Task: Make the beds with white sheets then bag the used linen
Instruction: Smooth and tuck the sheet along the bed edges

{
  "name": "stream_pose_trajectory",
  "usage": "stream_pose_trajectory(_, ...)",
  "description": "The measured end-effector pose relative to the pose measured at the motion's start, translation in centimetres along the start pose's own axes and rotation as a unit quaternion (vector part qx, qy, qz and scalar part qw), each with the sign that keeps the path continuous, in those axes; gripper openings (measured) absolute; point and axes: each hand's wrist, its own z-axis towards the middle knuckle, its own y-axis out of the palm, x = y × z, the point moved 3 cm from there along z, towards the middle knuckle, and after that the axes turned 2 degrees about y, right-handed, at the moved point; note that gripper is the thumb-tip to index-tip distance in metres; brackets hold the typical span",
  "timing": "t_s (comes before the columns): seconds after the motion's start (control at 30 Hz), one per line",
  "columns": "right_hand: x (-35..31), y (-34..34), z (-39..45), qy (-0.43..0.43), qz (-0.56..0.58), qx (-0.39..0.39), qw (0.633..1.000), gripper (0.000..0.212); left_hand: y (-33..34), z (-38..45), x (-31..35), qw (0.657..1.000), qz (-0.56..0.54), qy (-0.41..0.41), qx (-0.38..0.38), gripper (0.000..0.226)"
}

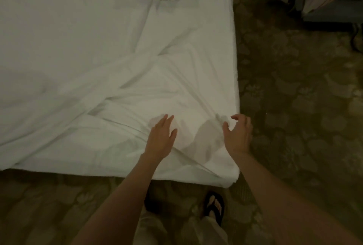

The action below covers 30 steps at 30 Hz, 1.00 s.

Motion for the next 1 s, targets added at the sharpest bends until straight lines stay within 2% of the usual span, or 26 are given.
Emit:
stream_pose_trajectory(0.13,-7.1,3.4,-1.2,-0.072,0.045,-0.052,0.995,0.021,-5.7,-0.5,-4.4,0.992,-0.082,-0.052,0.075,0.045)
stream_pose_trajectory(0.43,-23.7,18.3,-11.7,-0.105,0.093,-0.190,0.972,0.026,-17.1,-1.4,-19.8,0.967,-0.145,-0.138,0.159,0.036)
stream_pose_trajectory(0.5,-26.3,21.9,-14.0,-0.064,0.086,-0.224,0.969,0.028,-18.7,-2.1,-23.4,0.957,-0.159,-0.190,0.154,0.032)
stream_pose_trajectory(0.57,-28.1,25.4,-15.7,-0.012,0.079,-0.263,0.962,0.031,-19.2,-2.6,-27.0,0.949,-0.174,-0.238,0.112,0.033)
stream_pose_trajectory(0.63,-29.5,28.1,-16.9,0.030,0.081,-0.293,0.952,0.034,-19.2,-3.0,-30.0,0.930,-0.233,-0.277,0.067,0.038)
stream_pose_trajectory(0.7,-30.7,29.8,-17.6,0.065,0.098,-0.294,0.948,0.038,-18.9,-3.2,-32.2,0.880,-0.341,-0.326,0.048,0.039)
stream_pose_trajectory(0.83,-32.0,31.3,-17.6,0.117,0.161,-0.232,0.952,0.039,-17.8,-3.3,-33.3,0.686,-0.602,-0.408,0.022,0.037)
stream_pose_trajectory(0.9,-32.4,31.8,-17.4,0.136,0.182,-0.213,0.950,0.037,-17.3,-3.2,-33.2,0.612,-0.674,-0.413,0.012,0.042)
stream_pose_trajectory(1.0,-32.7,32.4,-17.0,0.160,0.212,-0.195,0.944,0.028,-16.7,-3.4,-32.6,0.512,-0.750,-0.417,0.045,0.051)
